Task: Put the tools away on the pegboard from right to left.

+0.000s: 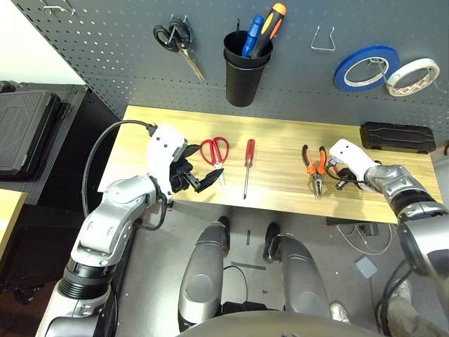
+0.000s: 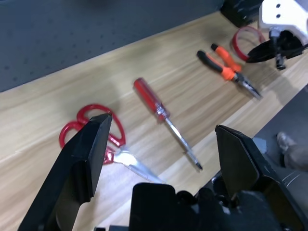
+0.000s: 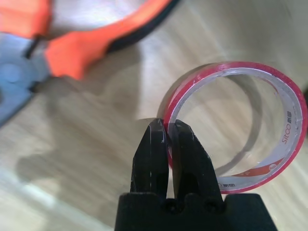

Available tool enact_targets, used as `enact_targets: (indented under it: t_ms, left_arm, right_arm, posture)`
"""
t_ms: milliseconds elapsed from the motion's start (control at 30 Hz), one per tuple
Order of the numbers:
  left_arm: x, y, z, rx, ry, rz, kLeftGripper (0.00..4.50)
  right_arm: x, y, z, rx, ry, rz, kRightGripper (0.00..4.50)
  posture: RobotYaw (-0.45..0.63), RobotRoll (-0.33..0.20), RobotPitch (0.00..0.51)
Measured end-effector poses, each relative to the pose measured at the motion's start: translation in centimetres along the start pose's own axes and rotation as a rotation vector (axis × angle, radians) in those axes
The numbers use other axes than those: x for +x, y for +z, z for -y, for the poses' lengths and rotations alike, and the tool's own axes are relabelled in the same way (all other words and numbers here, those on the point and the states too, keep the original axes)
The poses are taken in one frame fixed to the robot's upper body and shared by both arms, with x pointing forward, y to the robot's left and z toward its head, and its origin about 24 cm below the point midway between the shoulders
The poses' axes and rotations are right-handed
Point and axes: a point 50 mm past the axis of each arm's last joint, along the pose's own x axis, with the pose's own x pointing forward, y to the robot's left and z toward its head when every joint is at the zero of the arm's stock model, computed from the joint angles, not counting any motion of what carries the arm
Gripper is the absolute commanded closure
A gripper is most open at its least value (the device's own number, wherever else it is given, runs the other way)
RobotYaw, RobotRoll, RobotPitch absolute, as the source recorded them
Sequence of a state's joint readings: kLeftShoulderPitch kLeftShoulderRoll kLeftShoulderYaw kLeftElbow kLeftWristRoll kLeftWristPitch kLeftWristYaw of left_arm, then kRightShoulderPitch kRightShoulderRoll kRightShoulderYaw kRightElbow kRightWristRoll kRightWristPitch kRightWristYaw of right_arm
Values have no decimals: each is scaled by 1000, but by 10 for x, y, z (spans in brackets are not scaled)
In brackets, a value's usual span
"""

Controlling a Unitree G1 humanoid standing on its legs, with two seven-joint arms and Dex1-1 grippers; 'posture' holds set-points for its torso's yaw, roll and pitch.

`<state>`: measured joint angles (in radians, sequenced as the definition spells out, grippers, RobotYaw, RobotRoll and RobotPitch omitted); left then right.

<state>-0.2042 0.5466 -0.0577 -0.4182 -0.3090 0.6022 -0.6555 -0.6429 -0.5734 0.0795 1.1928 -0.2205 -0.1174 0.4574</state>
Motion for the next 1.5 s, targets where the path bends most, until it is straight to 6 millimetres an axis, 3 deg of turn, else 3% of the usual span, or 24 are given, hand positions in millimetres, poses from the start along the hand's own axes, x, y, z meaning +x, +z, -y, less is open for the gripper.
enact_targets:
  t_ms: [300, 700, 900, 1067, 1500]
  left_arm:
    - [-2, 23, 12, 14, -136, 156, 0]
    - [-5, 84, 17, 177, -162, 396, 0]
    - [-5, 103, 21, 225, -170, 463, 0]
    - [-3, 103, 23, 207, -193, 467, 0]
    - [7, 102, 26, 168, -251, 460, 0]
  right_arm:
    - [-29, -37, -10, 24, -224, 190, 4471]
    - [-68, -67, -14, 27, -539, 328, 4471]
    - [-84, -75, 6, 41, -680, 367, 4471]
    - [-95, -69, 31, 37, -796, 415, 4471]
    - [-109, -26, 81, 0, -926, 579, 4471]
  posture:
    - [247, 0, 280]
    - [244, 0, 266]
    - [231, 0, 264]
    - [198, 0, 262]
    - [153, 0, 255]
